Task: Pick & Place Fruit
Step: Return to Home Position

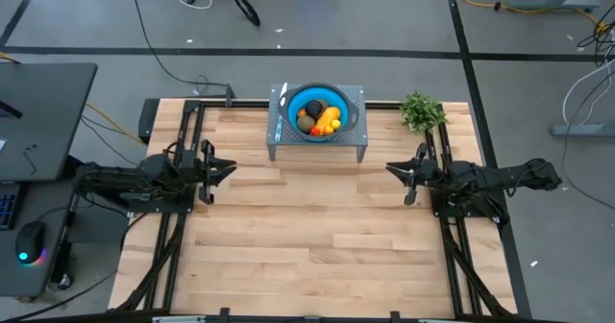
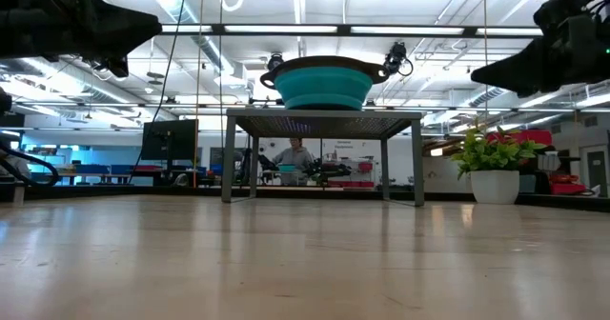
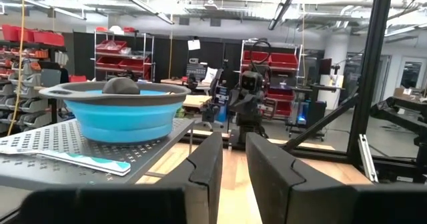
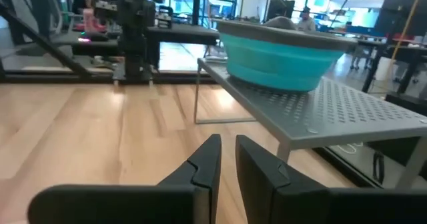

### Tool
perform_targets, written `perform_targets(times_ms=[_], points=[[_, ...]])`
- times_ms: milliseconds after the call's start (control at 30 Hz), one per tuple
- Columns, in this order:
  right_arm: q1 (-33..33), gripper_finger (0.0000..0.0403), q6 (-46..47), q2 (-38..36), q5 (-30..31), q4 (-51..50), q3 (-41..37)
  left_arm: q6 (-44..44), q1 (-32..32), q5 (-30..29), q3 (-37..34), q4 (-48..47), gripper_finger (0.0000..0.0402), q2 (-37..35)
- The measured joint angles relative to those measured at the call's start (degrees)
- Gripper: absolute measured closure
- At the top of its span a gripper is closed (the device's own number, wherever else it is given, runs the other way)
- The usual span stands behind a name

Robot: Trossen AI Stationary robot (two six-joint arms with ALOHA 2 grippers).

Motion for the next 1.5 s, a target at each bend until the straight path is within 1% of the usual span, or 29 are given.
perform_targets(times_ms=[67, 233, 367, 533, 667, 767, 1500], points=[[-0.01, 0.0349, 0.19, 0.11, -0.44, 0.32, 0.0, 0.0, 0.0, 0.0, 0.0, 0.02, 0.0327, 0.0], [0.02, 0.0349, 2.08, 0.13, -3.98, 3.9, 0.0, 0.02, 0.0, 0.0, 0.0, 0.02, 0.0326, 0.0], [0.02, 0.0349, 4.26, 0.12, -3.97, 5.72, 0.0, 0.02, 0.0, -0.01, 0.0, 0.02, 0.0324, 0.0], [0.01, 0.0349, 2.56, 0.13, -3.96, 3.88, 0.0, 0.02, 0.0, -0.02, 0.0, 0.04, 0.0324, 0.0], [0.0, 0.0349, 3.38, 0.2, -1.0, 0.86, 0.0, 0.02, 0.0, 0.0, 0.0, 0.05, 0.0325, 0.0], [-0.02, 0.0349, 4.09, 0.2, 0.0, 0.7, 0.0, 0.02, -0.01, 0.0, 0.0, 0.04, 0.0325, 0.0], [-0.02, 0.0349, 4.24, 0.2, -0.58, 0.82, 0.0, 0.02, 0.0, 0.0, 0.04, 0.05, 0.0325, 0.04]])
